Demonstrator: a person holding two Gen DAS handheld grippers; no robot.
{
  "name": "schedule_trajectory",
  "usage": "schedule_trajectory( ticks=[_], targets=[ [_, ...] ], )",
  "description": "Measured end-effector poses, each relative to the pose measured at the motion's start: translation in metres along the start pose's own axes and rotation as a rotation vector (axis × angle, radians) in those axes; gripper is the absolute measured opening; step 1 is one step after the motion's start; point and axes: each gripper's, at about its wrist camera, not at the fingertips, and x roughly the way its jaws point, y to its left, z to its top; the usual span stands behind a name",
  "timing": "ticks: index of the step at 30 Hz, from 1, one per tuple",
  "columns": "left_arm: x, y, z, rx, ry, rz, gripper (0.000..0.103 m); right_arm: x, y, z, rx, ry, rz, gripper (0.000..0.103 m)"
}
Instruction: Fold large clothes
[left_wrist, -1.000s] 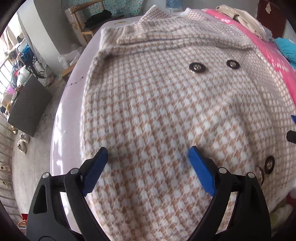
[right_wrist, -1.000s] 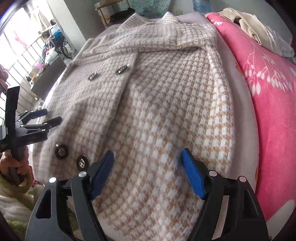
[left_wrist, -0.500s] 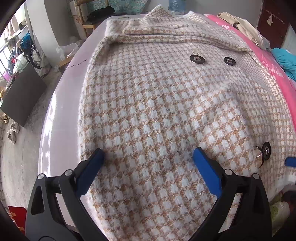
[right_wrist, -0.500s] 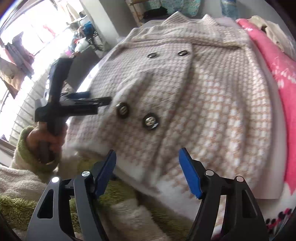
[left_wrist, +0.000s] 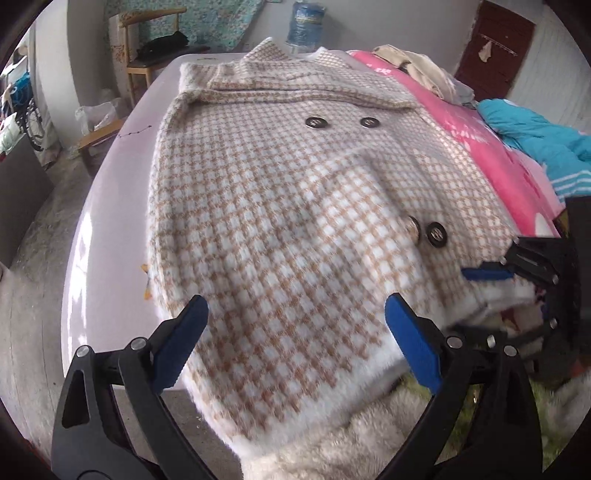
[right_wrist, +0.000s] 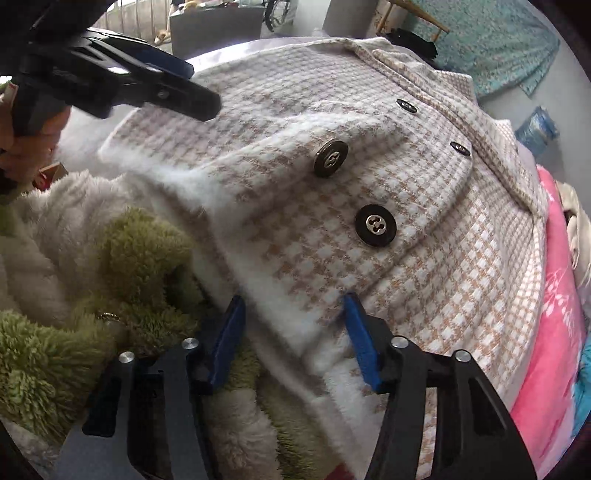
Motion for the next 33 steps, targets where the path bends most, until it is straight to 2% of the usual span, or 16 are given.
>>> schedule_trajectory(
  ticks=[1,3,5,9,12,16,19,20,25,26,27,28,29,33],
  targets=[
    [-0.003,-0.005,-0.006,0.031,0.004,-0.010,0.083,-0.004,-0.003,0.000,0.008,-0.011,0.006,0.039],
    [-0.006,-0.017,-0.018,0.089,0.021,-0.034,0.081,-0.007,-0.006,0.000,0.023,-0.030,0.006,0.038],
    [-0.004,-0.031,-0.028,0.160,0.043,-0.028,0.081,-0.009,0.002,-0.003,-0.013,-0.039,-0.025,0.038],
    [0.009,-0.058,-0.038,0.292,0.063,0.049,0.081,-0.004,0.018,-0.008,-0.112,-0.062,-0.085,0.038],
    [0.017,-0.072,-0.039,0.365,0.054,0.110,0.075,-0.001,0.020,-0.003,-0.171,-0.099,-0.133,0.038],
    [0.020,-0.082,-0.042,0.438,0.022,0.180,0.060,-0.009,0.030,-0.007,-0.244,-0.177,-0.224,0.038],
    [0.017,-0.082,-0.042,0.438,0.000,0.210,0.047,-0.007,0.036,-0.010,-0.291,-0.198,-0.263,0.038],
    [0.016,-0.081,-0.041,0.427,-0.008,0.202,0.046,-0.005,0.037,-0.010,-0.303,-0.205,-0.265,0.038],
    [0.018,-0.084,-0.040,0.432,-0.034,0.209,0.046,0.005,0.044,-0.003,-0.332,-0.230,-0.245,0.038],
    [0.018,-0.085,-0.040,0.437,-0.045,0.205,0.039,0.005,0.042,-0.001,-0.325,-0.230,-0.229,0.037],
    [0.017,-0.085,-0.040,0.438,-0.049,0.188,0.032,0.002,0.039,0.002,-0.313,-0.226,-0.197,0.025],
    [0.015,-0.086,-0.041,0.442,-0.049,0.169,0.016,-0.002,0.037,0.005,-0.293,-0.218,-0.170,0.008],
    [0.012,-0.087,-0.042,0.458,-0.058,0.164,0.007,-0.008,0.037,0.006,-0.274,-0.214,-0.147,0.008],
    [-0.008,-0.096,-0.048,0.619,-0.072,0.174,0.003,-0.039,0.009,0.014,-0.209,-0.171,0.031,0.007]
  ],
)
